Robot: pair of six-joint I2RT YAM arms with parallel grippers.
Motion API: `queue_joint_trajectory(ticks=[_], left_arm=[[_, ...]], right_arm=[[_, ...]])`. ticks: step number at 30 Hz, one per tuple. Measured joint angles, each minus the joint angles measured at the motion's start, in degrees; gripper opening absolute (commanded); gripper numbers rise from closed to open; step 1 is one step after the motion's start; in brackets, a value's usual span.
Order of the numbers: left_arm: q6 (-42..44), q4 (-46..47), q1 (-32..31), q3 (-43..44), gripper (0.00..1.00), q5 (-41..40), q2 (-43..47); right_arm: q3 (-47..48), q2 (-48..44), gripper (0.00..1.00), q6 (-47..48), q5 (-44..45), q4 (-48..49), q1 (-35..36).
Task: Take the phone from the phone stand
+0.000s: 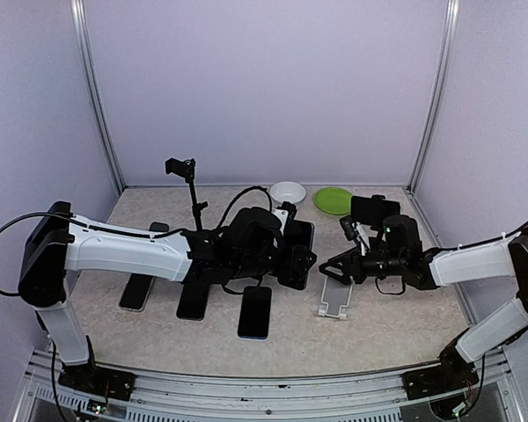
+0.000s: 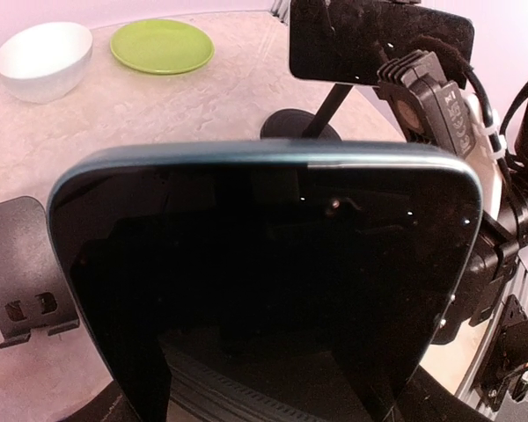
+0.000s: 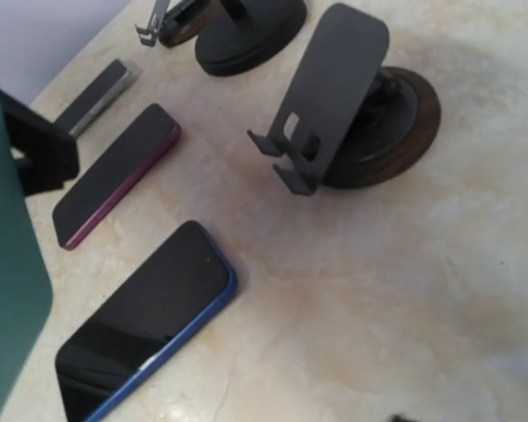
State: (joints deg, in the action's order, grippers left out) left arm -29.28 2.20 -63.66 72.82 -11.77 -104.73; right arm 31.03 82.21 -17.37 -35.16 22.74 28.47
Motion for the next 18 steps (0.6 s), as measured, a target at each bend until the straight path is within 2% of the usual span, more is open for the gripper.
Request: queue_joint_trajectory(ticks=[1, 6, 11, 18], left_arm=[[0.0, 0.0, 0.0, -0.1, 0.59, -0.1, 0.3], [0.0, 0.2, 0.0, -0.6, 0.59, -0.7, 1.9], [0.0, 1.3, 0.0, -1.4, 0.59, -1.6, 2.7], [0.0, 1.6, 0.2, -4.2, 0.59, -3.6, 4.4]], right_arm=[[0.2, -0.5, 0.78, 0.5, 0.2, -0.6, 0.0], [0.3, -7.3, 1.00, -0.2, 6.5, -7.8, 0.3], [0.4, -17.8, 1.00, -5.8, 19.9, -16.7, 3.9], [1.9, -20.5, 1.00, -18.0, 34.2, -27.9, 11.1]])
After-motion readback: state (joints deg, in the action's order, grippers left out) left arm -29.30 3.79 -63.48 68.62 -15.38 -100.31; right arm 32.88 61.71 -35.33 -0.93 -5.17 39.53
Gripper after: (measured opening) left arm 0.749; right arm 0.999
